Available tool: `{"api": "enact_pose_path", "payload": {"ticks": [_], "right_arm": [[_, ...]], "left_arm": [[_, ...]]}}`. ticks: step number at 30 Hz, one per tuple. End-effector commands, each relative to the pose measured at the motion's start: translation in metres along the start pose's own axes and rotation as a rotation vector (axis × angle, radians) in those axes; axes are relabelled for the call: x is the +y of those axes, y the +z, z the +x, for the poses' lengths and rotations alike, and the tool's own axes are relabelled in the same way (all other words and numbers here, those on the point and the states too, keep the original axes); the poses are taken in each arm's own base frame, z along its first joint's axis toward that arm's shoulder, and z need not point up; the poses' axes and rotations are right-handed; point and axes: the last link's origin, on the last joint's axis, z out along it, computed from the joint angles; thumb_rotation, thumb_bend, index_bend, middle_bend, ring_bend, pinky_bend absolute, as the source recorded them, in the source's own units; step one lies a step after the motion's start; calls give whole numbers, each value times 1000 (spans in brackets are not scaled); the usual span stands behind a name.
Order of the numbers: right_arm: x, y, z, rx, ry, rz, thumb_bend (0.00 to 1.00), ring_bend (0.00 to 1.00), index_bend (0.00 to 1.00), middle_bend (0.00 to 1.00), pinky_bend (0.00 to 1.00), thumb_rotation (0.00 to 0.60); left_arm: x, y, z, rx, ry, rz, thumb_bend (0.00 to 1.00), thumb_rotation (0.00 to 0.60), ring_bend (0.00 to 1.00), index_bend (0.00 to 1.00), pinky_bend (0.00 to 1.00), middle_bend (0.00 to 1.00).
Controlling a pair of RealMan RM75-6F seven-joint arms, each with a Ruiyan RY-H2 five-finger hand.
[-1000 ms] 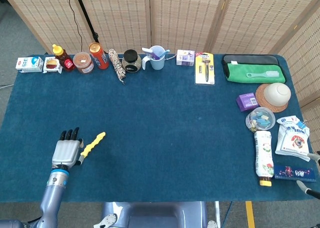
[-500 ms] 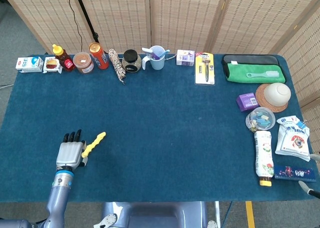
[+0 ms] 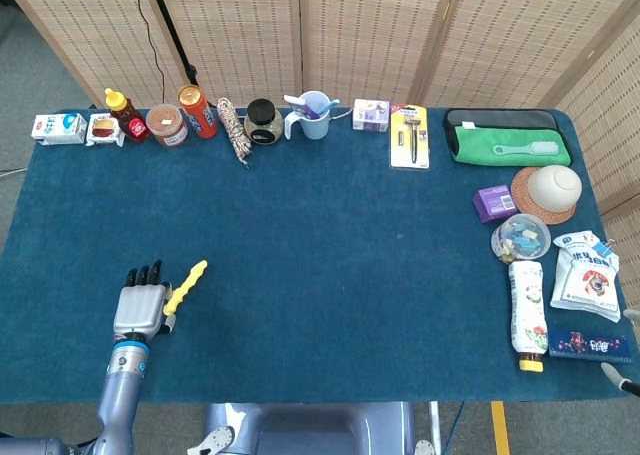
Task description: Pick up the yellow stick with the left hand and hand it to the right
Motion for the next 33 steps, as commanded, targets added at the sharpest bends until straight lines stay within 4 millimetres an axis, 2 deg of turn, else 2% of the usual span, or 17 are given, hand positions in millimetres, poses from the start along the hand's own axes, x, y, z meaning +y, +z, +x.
{"api": "enact_pose_path", "payload": {"ticks": [1, 10, 17, 33], "right_arm": [[0, 0, 0, 0, 0, 0, 162, 245, 276, 195, 245, 600], [2, -2, 1, 7, 1, -3, 162, 246, 276, 195, 246, 600], [3, -2, 1, 5, 2, -4, 162, 246, 276, 195, 246, 600], [4, -2, 3, 14, 3, -10, 161, 252, 276, 198, 253, 600]], "left_arm": [[0, -1, -1, -5, -1, 0, 326, 516, 0, 406, 46, 0], [7, -1, -6, -18, -13, -9, 326, 515, 0, 419, 45, 0], [13, -1, -3, 0, -24, -22, 342, 515, 0, 430, 45, 0], [26, -7, -3, 13, -28, -74, 582, 509, 0, 517, 45, 32]]}}
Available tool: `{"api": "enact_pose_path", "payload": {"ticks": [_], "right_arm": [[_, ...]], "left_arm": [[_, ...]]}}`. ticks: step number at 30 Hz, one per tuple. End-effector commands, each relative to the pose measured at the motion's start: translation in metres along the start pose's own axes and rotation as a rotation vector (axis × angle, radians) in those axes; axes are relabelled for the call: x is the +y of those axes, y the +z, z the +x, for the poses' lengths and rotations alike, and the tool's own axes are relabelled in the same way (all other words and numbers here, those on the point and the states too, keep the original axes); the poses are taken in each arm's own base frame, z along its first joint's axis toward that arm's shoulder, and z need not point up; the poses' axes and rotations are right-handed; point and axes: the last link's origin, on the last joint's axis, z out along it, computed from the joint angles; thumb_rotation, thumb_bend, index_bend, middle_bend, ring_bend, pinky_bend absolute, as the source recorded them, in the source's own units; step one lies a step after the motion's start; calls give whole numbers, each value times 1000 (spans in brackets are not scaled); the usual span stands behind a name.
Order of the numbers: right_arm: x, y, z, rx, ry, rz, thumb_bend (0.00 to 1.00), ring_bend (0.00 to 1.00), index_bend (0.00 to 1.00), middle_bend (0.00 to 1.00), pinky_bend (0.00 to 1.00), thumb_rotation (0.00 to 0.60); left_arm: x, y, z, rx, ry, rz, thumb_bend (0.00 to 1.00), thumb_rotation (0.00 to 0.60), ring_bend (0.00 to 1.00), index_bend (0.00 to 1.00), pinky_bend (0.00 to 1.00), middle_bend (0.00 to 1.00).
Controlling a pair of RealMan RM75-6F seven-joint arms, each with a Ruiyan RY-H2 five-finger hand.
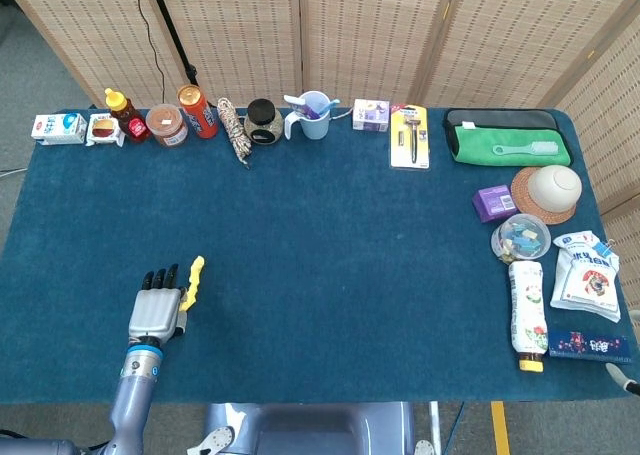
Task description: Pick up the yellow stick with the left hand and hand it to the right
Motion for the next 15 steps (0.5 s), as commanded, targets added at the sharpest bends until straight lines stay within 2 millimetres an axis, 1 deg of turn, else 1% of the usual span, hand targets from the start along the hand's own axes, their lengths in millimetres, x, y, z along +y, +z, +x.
{"api": "enact_pose_path", "payload": {"ticks": [1, 4, 10, 15], "right_arm": [[0, 0, 1, 2, 1, 0, 161, 252, 276, 198, 254, 600], [0, 0, 2, 8, 1, 2, 162, 253, 276, 198, 254, 600], [-2, 0, 3, 14, 3, 10, 161, 254, 276, 199, 254, 600], [-5, 1, 3, 13, 5, 22, 161, 255, 276, 199, 254, 600]], "left_arm": [[2, -1, 2, 15, -3, -11, 603, 509, 0, 525, 45, 38], [0, -4, 8, 51, -1, -28, 621, 531, 3, 547, 45, 58], [-9, -10, 30, 143, 20, -84, 627, 593, 7, 568, 45, 76], [-19, -15, 51, 202, 28, -138, 626, 600, 9, 575, 46, 83]]}}
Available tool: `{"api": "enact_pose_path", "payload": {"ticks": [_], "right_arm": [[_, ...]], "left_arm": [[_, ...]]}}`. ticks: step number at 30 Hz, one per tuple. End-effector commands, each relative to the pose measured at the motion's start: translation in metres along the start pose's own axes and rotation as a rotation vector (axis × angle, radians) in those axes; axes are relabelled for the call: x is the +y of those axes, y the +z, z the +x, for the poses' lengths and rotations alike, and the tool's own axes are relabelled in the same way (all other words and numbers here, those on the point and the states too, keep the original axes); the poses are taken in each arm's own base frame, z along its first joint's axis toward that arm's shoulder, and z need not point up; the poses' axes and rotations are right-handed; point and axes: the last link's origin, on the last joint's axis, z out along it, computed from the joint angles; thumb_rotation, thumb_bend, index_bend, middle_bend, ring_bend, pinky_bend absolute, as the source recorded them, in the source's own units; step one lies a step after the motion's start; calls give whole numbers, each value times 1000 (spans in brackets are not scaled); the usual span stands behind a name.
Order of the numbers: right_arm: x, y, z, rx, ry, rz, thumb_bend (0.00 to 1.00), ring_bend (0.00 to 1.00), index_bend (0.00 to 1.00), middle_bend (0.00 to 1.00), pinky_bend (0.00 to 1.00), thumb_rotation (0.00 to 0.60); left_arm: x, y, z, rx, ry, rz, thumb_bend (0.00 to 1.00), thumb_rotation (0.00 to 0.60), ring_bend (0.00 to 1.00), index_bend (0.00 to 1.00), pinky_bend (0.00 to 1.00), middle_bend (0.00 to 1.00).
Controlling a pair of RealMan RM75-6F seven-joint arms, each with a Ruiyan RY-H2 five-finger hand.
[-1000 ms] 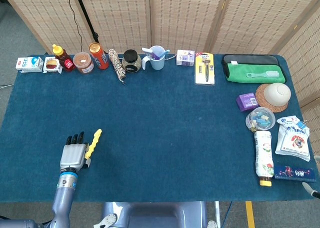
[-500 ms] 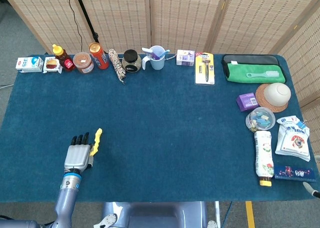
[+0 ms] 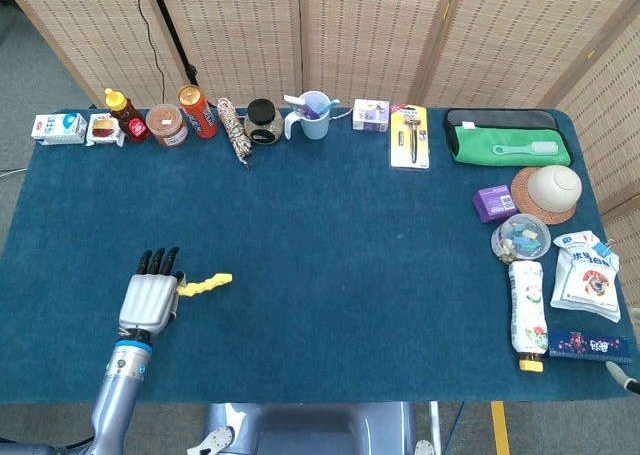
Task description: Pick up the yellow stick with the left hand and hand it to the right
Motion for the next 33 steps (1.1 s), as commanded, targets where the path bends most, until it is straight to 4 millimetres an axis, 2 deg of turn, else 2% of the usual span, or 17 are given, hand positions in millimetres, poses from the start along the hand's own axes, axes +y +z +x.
{"api": "enact_pose_path", "payload": {"ticks": [1, 7, 19, 33], "right_arm": [[-2, 1, 0, -1, 1, 7, 162, 255, 276, 199, 254, 600], [-7, 5, 3, 7, -1, 29, 161, 255, 276, 200, 259, 600], [-21, 12, 5, 12, -2, 71, 162, 255, 269, 201, 260, 600], [-38, 26, 6, -16, 26, 116, 162, 256, 275, 220, 269, 600]], "left_arm": [[-6, -3, 13, 26, -2, -51, 626, 600, 8, 575, 45, 83], [-15, 3, 29, 51, 3, -100, 627, 600, 6, 574, 45, 83], [-28, 19, 65, 52, -95, -166, 631, 600, 7, 576, 45, 87], [-13, 33, 89, 46, -150, -226, 633, 600, 15, 598, 45, 87]]}}
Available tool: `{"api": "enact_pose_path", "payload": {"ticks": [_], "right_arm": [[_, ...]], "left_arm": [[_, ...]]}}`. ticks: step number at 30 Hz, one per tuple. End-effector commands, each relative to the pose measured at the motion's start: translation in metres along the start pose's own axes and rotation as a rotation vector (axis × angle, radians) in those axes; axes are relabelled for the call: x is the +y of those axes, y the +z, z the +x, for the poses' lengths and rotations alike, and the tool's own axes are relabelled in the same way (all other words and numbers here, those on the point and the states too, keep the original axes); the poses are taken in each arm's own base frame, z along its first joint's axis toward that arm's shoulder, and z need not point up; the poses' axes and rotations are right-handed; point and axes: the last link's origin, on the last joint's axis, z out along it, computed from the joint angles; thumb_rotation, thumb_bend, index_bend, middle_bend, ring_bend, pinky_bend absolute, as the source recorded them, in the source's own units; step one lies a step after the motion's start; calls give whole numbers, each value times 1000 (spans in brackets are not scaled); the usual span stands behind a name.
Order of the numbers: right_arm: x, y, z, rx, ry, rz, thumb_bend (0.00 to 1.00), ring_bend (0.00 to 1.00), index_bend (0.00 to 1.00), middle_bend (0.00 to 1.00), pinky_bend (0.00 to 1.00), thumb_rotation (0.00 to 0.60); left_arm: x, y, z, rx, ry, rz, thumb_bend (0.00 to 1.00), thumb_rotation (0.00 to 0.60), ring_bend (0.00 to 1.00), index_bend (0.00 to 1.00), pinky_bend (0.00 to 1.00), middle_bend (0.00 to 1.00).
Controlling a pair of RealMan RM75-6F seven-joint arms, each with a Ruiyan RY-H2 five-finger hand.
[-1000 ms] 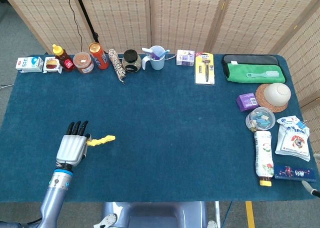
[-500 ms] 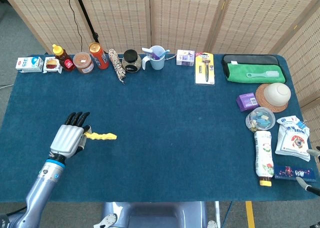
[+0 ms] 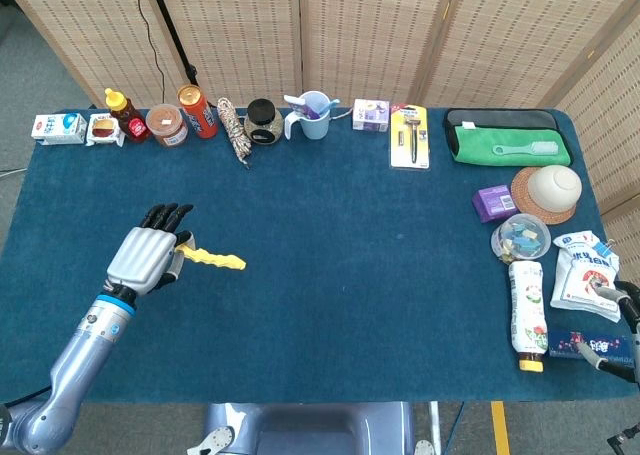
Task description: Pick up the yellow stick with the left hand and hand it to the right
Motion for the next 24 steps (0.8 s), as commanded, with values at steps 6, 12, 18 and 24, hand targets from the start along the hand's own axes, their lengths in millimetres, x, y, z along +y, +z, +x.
{"api": "enact_pose_path", "payload": {"ticks": [6, 12, 18, 24], "right_arm": [[-22, 17, 3, -47, 88, 57, 162, 266, 309, 243, 272, 600], [-43, 30, 4, -117, 192, 119, 163, 267, 400, 266, 273, 600], [-67, 47, 2, -193, 281, 188, 161, 267, 396, 268, 256, 600], [-91, 63, -8, -261, 358, 241, 161, 257, 396, 258, 232, 600]], "left_arm": [[11, 10, 14, -10, -39, -47, 633, 600, 16, 598, 46, 87], [16, 16, 18, -67, -71, -80, 633, 600, 16, 598, 45, 87], [21, 24, 22, -70, -64, -108, 633, 600, 16, 598, 45, 87], [31, 32, 27, -84, -118, -142, 633, 600, 18, 595, 45, 87]]}}
